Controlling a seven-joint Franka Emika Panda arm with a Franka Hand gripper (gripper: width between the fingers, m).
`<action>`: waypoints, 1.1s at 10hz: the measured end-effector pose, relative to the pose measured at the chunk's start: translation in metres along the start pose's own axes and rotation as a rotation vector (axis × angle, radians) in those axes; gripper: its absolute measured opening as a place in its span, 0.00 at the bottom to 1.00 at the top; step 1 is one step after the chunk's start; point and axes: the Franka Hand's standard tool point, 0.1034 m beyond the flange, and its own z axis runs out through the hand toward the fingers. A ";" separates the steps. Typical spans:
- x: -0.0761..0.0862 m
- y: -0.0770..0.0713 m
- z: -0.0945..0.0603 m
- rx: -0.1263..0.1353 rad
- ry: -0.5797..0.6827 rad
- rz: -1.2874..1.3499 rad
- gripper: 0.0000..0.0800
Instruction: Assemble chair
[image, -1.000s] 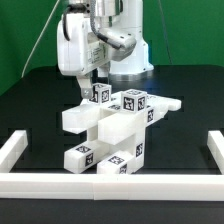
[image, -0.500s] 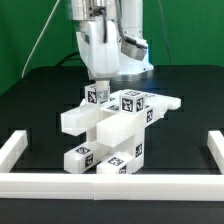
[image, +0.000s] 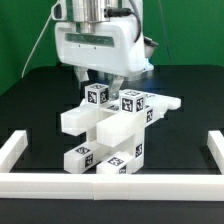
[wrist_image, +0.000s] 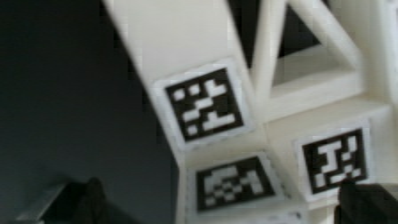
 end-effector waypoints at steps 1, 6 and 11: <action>0.000 -0.002 0.000 0.003 0.004 0.009 0.81; -0.001 0.000 0.001 0.000 0.002 0.210 0.36; 0.009 -0.001 0.002 -0.004 0.006 0.549 0.36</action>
Offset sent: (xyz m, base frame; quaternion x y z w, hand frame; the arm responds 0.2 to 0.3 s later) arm 0.0000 0.0000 0.0000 0.0000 0.0000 0.0650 0.9979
